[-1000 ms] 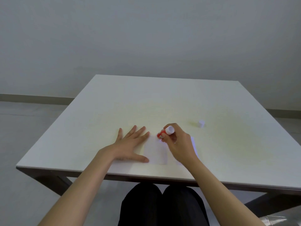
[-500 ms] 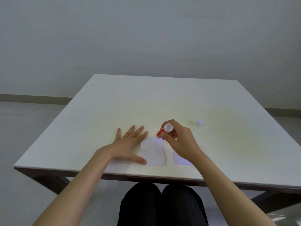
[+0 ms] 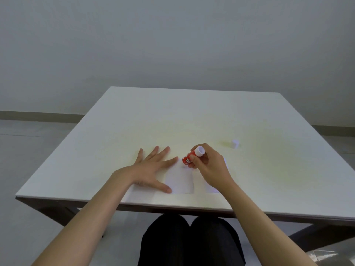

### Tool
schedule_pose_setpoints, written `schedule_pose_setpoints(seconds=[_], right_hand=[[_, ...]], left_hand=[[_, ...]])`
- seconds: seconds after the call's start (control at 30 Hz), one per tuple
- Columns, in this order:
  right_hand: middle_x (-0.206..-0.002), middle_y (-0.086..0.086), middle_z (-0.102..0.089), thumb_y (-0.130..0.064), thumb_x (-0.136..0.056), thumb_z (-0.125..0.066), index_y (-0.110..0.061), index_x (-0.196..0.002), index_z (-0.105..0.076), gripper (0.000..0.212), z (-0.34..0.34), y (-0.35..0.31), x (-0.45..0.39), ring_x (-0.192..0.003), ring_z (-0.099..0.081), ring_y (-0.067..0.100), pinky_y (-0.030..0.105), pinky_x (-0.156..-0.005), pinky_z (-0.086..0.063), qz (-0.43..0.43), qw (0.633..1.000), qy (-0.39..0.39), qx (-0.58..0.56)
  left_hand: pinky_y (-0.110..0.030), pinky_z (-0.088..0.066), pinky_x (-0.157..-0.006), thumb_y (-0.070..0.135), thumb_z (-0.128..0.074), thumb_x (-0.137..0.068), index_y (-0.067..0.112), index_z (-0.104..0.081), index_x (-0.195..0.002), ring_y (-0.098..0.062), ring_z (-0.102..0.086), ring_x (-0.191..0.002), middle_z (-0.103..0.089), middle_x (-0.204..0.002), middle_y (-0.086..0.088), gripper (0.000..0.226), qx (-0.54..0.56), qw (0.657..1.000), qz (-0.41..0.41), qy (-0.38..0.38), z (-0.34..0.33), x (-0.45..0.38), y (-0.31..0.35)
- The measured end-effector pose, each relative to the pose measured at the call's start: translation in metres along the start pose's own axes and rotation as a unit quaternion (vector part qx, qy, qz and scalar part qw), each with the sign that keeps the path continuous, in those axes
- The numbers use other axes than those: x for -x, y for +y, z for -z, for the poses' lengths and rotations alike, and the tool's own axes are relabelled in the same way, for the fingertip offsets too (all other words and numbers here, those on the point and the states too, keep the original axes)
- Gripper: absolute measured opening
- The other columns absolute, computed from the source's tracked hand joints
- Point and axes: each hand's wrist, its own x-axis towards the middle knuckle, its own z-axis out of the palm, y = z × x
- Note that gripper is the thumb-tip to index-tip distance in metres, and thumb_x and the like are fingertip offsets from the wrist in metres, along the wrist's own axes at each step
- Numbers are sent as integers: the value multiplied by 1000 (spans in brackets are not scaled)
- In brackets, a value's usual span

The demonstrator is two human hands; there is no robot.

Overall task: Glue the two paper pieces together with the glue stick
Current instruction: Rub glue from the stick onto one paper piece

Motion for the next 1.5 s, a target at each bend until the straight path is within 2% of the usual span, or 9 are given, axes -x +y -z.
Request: schedule_pose_setpoints(seconds=[0.1,0.2,0.3,0.53,0.7,0.93,1.1,1.3,1.5], right_hand=[[-81,-4,-74,-10,-89,-59,-11,-92,-57,4,-4,-3,7,-74,-70,6,14,-70,-51,40,998,11,43],[-85,-2,-72,-19,-90,-60,-17,-94,-57,5,-11,-4,20,-77,-68,10,27,-76,-56,92,988,-83,92],[-83,-3,-74,-15,-89,-60,-12,-93,-57,6,-7,-5,18,-77,-71,13,31,-78,-57,64,990,-118,30],[-70,-15,-73,-9,-89,-60,-6,-89,-58,4,7,1,2,-70,-72,4,14,-67,-52,4,1000,9,-3],[-75,-5,-73,-9,-88,-59,-7,-85,-57,4,12,-1,19,-67,-71,16,19,-66,-54,25,996,-85,3],[-70,-1,-72,-12,-89,-58,-5,-84,-57,9,21,1,17,-65,-71,15,32,-68,-58,0,999,15,49],[-70,15,-67,-9,-88,-58,1,-78,-52,15,21,-2,25,-58,-68,20,25,-58,-53,11,998,-48,31],[-66,-3,-72,-7,-87,-57,2,-81,-54,12,4,-9,15,-62,-70,17,22,-62,-54,18,1000,-7,-13],[-78,25,-66,-23,-86,-58,-3,-82,-53,21,-14,-5,7,-73,-65,36,48,-71,-53,9,999,-43,25]], left_hand=[[-57,23,-109,76,-60,-63,56,6,-142,-20,36,-139,29,-155,12,104,8,1000,9,2,2,-5,-1],[-56,23,-110,78,-59,-58,59,9,-140,-19,38,-138,30,-155,13,108,22,1000,17,-2,5,-12,-3],[-55,24,-110,82,-57,-54,60,11,-138,-18,40,-137,31,-154,15,110,20,1000,19,-4,4,-16,-5],[-56,24,-110,82,-56,-56,57,10,-140,-22,39,-137,29,-156,11,110,6,1000,10,-10,6,-17,-7],[-53,25,-110,78,-60,-59,59,8,-140,-21,41,-136,29,-155,12,107,14,1000,7,-8,8,-16,-7],[-52,24,-111,75,-62,-62,57,7,-141,-21,40,-136,29,-156,11,106,26,1000,-1,-7,8,-15,-7],[-53,24,-111,74,-61,-64,53,9,-142,-21,41,-136,30,-155,12,108,7,1000,1,3,4,-16,-6],[-55,25,-110,74,-58,-63,50,14,-143,-20,41,-135,31,-154,16,110,-11,1000,2,0,2,-18,-6],[-56,22,-111,75,-57,-62,53,15,-142,-20,42,-135,31,-153,18,110,-5,1000,0,-2,3,-18,-5]])
